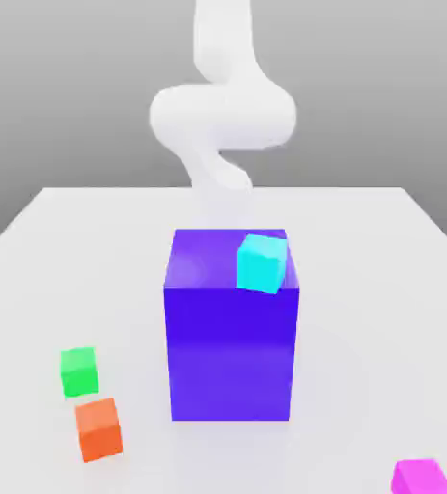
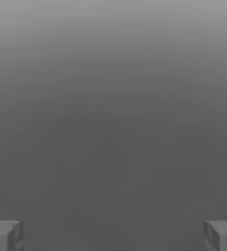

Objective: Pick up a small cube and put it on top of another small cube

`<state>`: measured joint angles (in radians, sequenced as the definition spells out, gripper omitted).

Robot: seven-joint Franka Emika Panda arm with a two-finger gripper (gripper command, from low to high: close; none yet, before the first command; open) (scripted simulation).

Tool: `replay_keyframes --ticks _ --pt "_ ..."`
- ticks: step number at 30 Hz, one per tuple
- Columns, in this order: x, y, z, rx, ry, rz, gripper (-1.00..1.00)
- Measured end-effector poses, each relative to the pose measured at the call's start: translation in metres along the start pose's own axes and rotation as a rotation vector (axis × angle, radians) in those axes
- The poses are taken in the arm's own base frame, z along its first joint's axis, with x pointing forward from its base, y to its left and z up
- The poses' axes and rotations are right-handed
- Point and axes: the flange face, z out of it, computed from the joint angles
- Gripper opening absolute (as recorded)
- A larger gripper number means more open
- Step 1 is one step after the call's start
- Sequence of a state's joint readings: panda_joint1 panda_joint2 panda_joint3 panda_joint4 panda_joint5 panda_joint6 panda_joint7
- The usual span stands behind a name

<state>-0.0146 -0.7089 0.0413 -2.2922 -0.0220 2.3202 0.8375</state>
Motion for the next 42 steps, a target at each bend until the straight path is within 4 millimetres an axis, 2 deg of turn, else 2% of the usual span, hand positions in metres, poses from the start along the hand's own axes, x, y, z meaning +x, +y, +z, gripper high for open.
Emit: replay_keyframes --ticks 6,12,16,19,24,31,35,36,41,42 --pt "-0.029 -0.028 0.104 -0.136 -0.073 -0.027 0.00" --pt "-0.074 -0.039 0.202 -0.247 -0.158 -0.057 0.00" --pt "-0.113 -0.039 0.264 -0.309 -0.223 -0.076 0.00" --pt "-0.149 -0.036 0.305 -0.347 -0.278 -0.095 0.00" --pt "-0.209 -0.022 0.368 -0.407 -0.374 -0.106 0.00" --pt "-0.307 0.005 0.434 -0.470 -0.529 -0.109 0.00" --pt "-0.345 0.029 0.475 -0.479 -0.559 -0.105 0.00" --pt "-0.353 0.036 0.485 -0.480 -0.560 -0.106 -1.00" --pt "-0.353 0.036 0.485 -0.478 -0.560 -0.105 -1.00" --pt "-0.356 0.040 0.490 -0.479 -0.560 -0.106 -1.00"
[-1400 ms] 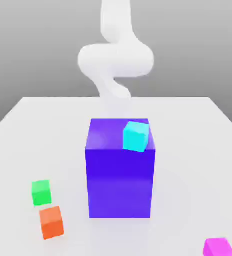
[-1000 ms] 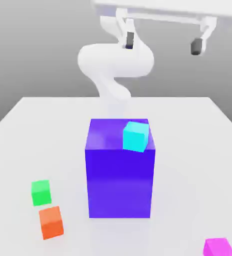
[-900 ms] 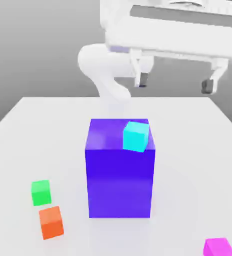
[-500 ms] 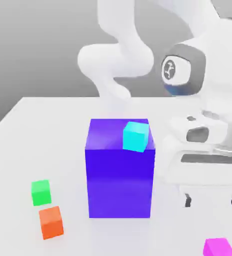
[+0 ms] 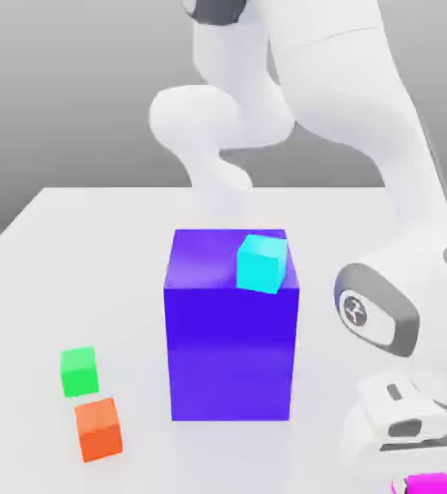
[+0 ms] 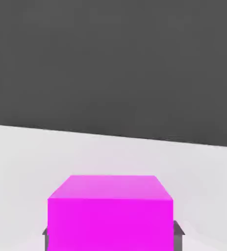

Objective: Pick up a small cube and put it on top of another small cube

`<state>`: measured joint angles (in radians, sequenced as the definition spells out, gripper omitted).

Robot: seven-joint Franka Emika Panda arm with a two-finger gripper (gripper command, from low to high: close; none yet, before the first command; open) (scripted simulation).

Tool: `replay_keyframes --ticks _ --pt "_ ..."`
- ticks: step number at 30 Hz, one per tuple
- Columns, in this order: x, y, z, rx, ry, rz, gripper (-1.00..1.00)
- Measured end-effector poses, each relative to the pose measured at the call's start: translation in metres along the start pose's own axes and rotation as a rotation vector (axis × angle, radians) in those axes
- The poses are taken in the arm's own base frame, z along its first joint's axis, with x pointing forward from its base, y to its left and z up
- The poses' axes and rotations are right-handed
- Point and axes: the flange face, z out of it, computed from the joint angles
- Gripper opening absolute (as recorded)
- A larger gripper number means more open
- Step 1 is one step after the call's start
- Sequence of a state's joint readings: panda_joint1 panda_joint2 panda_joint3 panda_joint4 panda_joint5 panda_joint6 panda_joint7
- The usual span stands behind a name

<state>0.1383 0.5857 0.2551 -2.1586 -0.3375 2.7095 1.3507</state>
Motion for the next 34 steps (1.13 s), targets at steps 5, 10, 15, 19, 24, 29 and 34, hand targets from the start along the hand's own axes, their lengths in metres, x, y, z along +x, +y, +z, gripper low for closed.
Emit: replay_keyframes --ticks 5,10,15,19,24,29,34 --pt "0.002 -0.001 -0.056 0.008 0.001 0.001 -1.00" --pt "0.076 0.072 -0.088 0.018 0.029 0.298 -1.00" --pt "0.135 0.187 -0.101 -0.001 0.043 0.697 -1.00" --pt "0.162 0.299 -0.111 -0.004 0.048 1.073 -1.00" --pt "0.148 0.451 -0.119 0.006 0.028 1.625 -1.00" --pt "0.132 0.472 -0.075 0.000 0.004 1.741 -1.00" --pt "0.130 0.471 -0.055 0.000 0.003 1.741 1.00"
